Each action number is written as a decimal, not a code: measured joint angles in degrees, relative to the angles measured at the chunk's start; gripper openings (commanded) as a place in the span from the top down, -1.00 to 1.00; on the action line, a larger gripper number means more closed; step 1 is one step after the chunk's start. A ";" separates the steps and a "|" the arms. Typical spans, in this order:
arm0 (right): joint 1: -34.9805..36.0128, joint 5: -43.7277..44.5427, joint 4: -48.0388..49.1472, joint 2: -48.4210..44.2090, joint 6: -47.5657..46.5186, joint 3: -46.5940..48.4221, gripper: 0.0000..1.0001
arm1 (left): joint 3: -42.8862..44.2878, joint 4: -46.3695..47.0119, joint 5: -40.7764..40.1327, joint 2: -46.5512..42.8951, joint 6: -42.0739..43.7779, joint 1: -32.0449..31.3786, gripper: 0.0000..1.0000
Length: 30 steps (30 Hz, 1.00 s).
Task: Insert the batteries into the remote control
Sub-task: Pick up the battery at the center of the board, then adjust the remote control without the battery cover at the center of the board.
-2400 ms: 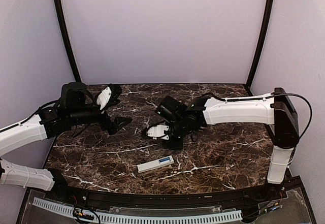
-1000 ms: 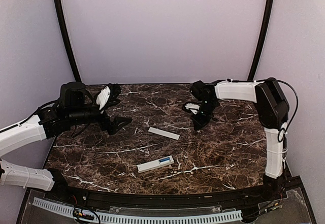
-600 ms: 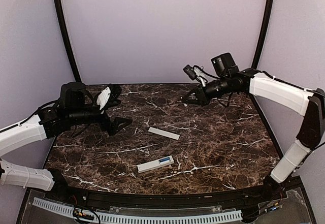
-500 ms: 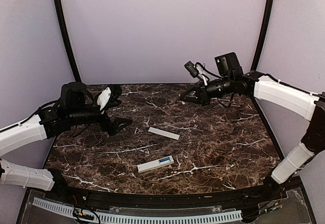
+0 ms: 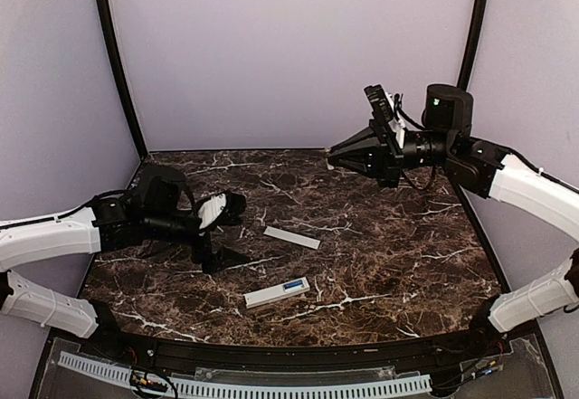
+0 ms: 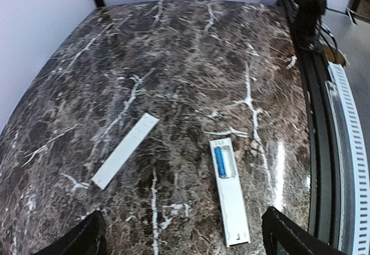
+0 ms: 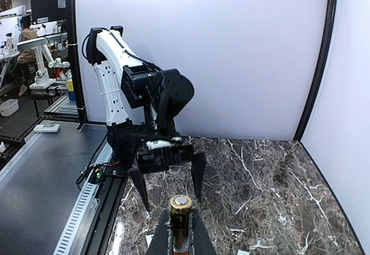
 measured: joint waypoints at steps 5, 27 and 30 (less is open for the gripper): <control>0.50 -1.44 0.50 -1.64 -4.22 -0.07 1.00 | -2.03 -2.01 1.46 4.24 4.83 -6.12 -0.88; 0.96 5.11 -4.66 -4.52 -9.29 -2.29 1.00 | 2.19 -6.27 -5.55 26.45 9.46 -11.52 -0.78; 0.90 12.07 -8.33 -1.68 -4.87 -0.96 1.00 | 2.19 -6.27 -7.04 26.80 9.57 -11.58 -0.74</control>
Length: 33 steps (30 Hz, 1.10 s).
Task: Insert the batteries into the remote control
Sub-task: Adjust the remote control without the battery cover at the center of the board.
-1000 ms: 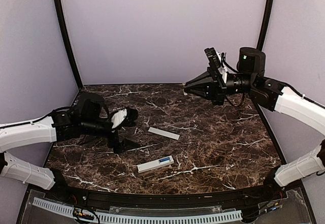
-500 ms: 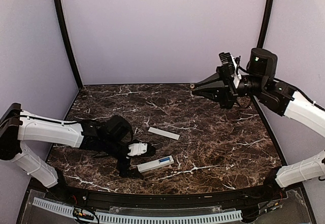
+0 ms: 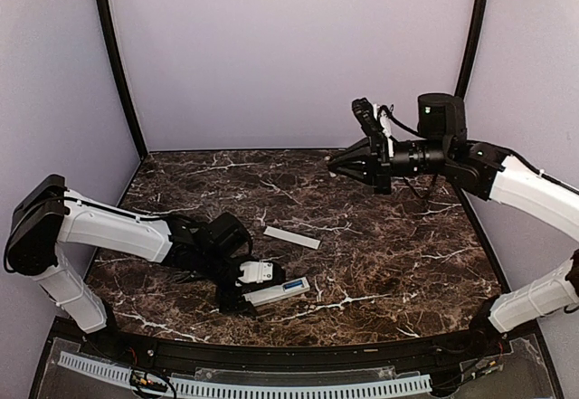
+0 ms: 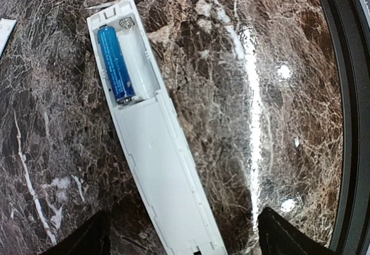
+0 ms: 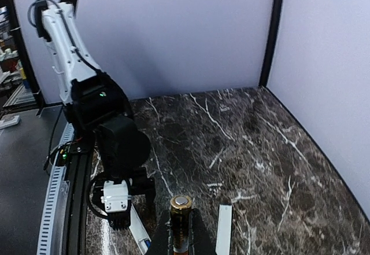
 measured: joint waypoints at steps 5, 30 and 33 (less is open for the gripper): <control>-0.74 13.68 -8.07 5.70 10.21 1.90 1.00 | 0.02 0.04 -2.78 0.00 0.13 -0.09 -0.71; -5.57 31.08 -26.03 23.02 39.30 -7.69 1.00 | 0.50 0.68 -8.72 1.51 0.61 -0.13 -0.38; -5.57 30.62 -25.79 25.22 39.43 -7.76 1.00 | 0.55 1.57 -11.28 1.51 0.70 -0.22 -0.38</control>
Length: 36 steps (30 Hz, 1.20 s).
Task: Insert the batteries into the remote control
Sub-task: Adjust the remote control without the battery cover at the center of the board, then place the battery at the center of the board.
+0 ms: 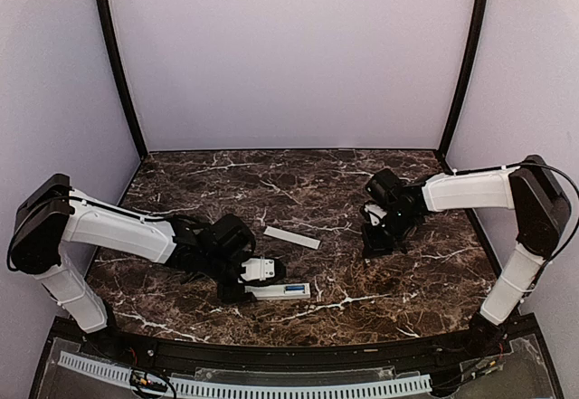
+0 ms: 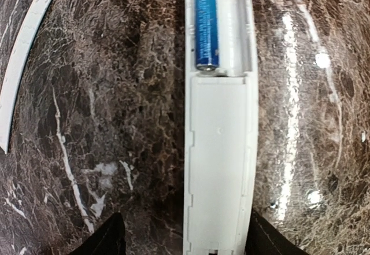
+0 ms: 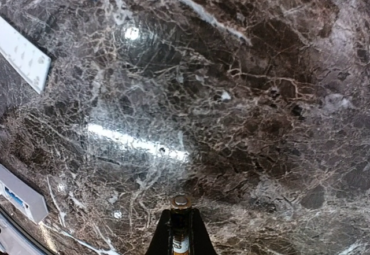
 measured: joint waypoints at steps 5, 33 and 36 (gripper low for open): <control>0.00 -0.13 0.22 2.23 0.02 -0.07 1.00 | 0.00 1.49 -4.57 0.00 0.46 -0.02 -0.37; 2.47 1.53 -7.10 8.02 -0.17 6.84 0.62 | 0.11 1.27 -1.51 -6.08 -0.24 0.04 -0.47; 2.95 2.45 -8.74 9.11 -0.17 8.28 0.64 | 0.11 1.27 -1.44 -6.75 -0.42 0.04 -0.48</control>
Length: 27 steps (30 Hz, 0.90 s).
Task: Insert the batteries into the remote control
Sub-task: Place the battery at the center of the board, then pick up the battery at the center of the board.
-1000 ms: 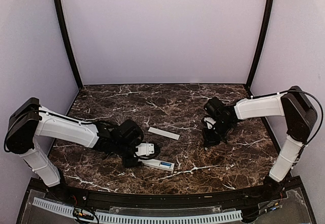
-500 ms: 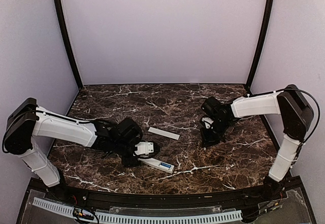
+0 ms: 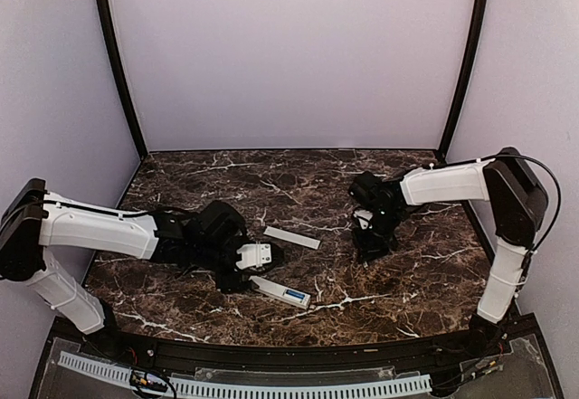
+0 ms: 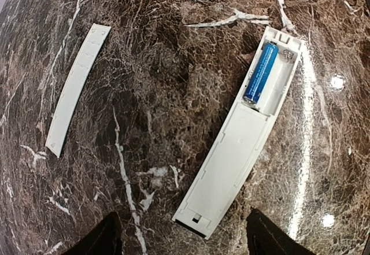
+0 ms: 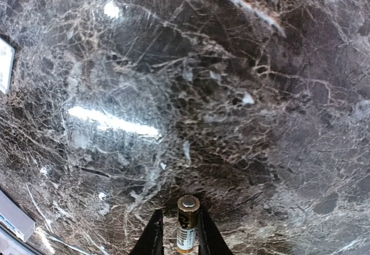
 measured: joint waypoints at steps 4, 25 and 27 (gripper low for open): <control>0.76 1.70 -2.78 1.25 0.02 1.81 0.69 | 0.00 0.02 0.00 -1.18 -0.28 0.00 -0.50; 3.26 3.41 -10.23 3.02 -0.28 4.90 1.00 | 0.00 0.24 0.00 -6.86 -1.16 0.15 -0.54; 3.26 3.37 -9.84 2.73 -1.18 4.90 1.00 | 0.00 0.39 0.00 -7.45 -1.64 0.59 -0.54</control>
